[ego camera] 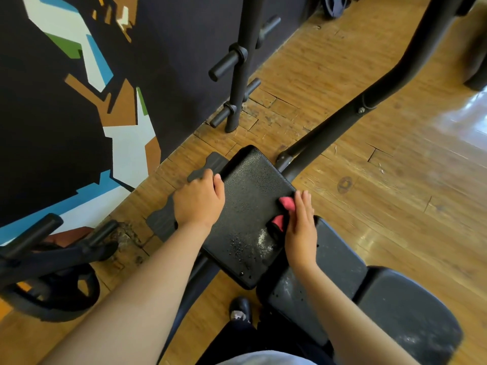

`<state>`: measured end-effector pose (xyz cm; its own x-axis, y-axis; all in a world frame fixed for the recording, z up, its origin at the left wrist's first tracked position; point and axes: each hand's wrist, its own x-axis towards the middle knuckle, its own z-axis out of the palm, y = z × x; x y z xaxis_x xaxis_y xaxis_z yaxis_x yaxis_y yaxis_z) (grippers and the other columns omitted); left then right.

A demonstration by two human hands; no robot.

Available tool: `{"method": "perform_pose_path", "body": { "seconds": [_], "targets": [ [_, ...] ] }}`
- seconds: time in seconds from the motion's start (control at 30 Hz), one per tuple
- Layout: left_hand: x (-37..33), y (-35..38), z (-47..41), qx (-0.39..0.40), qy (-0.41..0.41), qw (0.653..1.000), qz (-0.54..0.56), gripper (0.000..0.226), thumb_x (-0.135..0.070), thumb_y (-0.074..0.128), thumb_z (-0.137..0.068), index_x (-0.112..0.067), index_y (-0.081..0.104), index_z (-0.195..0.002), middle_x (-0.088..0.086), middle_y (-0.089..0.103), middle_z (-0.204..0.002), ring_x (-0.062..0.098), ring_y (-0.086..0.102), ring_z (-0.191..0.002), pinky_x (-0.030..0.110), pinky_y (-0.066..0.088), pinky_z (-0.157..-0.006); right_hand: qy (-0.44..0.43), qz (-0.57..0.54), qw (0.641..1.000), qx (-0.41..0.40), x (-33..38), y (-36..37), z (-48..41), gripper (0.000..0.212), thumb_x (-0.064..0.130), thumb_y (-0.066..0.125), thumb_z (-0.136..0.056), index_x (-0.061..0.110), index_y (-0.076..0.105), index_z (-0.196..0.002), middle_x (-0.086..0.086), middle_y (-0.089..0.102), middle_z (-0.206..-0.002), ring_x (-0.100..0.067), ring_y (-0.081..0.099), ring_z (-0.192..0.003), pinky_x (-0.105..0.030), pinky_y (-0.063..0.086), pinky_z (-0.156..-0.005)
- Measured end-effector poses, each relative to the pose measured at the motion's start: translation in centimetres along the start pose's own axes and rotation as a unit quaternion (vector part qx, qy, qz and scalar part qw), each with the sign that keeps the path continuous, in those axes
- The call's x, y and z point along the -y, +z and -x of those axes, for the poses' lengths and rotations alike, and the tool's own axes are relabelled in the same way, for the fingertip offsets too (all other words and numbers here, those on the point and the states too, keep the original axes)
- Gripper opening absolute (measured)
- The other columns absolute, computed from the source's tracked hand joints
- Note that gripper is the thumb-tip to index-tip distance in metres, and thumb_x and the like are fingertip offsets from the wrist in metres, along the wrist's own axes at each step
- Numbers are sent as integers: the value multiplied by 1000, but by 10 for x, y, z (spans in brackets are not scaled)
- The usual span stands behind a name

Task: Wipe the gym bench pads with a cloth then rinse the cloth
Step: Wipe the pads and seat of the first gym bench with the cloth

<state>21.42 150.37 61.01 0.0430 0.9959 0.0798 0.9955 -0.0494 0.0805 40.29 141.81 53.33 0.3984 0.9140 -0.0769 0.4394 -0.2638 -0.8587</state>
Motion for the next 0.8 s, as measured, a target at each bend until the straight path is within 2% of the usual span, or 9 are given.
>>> {"method": "perform_pose_path", "body": {
  "seconds": [0.1, 0.17, 0.37, 0.47, 0.57, 0.8],
  "targets": [
    [0, 0, 0, 3, 0, 1000, 2, 38, -34, 26, -103, -14, 55, -88, 4, 57, -60, 23, 48, -48, 24, 32, -45, 21, -6, 999, -30, 8, 1, -30, 45, 11, 38, -103, 12, 34, -148, -4, 20, -158, -15, 11, -147, -40, 13, -120],
    [1, 0, 0, 4, 1, 1000, 8, 38, -34, 26, -103, -14, 55, -87, 5, 58, -61, 23, 49, -48, 25, 35, -45, 22, -16, 999, -41, 9, 2, -31, 43, 12, 36, -103, 11, 36, -147, -6, 25, -157, -16, 14, -147, -41, 15, -120],
    [0, 0, 0, 4, 2, 1000, 11, 38, -32, 27, -103, -12, 56, -91, 6, 56, -61, 25, 50, -49, 25, 33, -45, 26, -38, 999, -22, 5, 4, 16, 48, 7, 37, -102, 15, 31, -149, 13, 14, -154, -5, 8, -146, -24, 12, -118],
    [0, -1, 0, 4, 1, 1000, 2, 38, -32, 27, -103, -12, 57, -92, 5, 55, -61, 25, 49, -48, 25, 30, -44, 63, -62, 995, -48, 13, 5, -6, 46, 7, 37, -102, 12, 32, -148, 1, 18, -158, -10, 10, -147, -24, 10, -118],
    [0, -1, -1, 12, -3, 1000, 8, 39, -33, 26, -104, -12, 56, -93, 6, 56, -62, 27, 51, -50, 27, 36, -45, 86, -65, 992, -61, 19, 0, -33, 44, 13, 35, -104, 9, 33, -148, -5, 20, -159, -13, 12, -147, -15, 8, -112],
    [0, 0, -1, 12, 0, 1000, 14, 38, -33, 26, -104, -12, 55, -90, 7, 56, -62, 28, 51, -50, 29, 41, -46, 82, -56, 994, -40, 13, 5, 22, 52, 0, 35, -101, 12, 26, -150, 1, 12, -160, -11, 8, -147, -23, 9, -118]
  ]
}}
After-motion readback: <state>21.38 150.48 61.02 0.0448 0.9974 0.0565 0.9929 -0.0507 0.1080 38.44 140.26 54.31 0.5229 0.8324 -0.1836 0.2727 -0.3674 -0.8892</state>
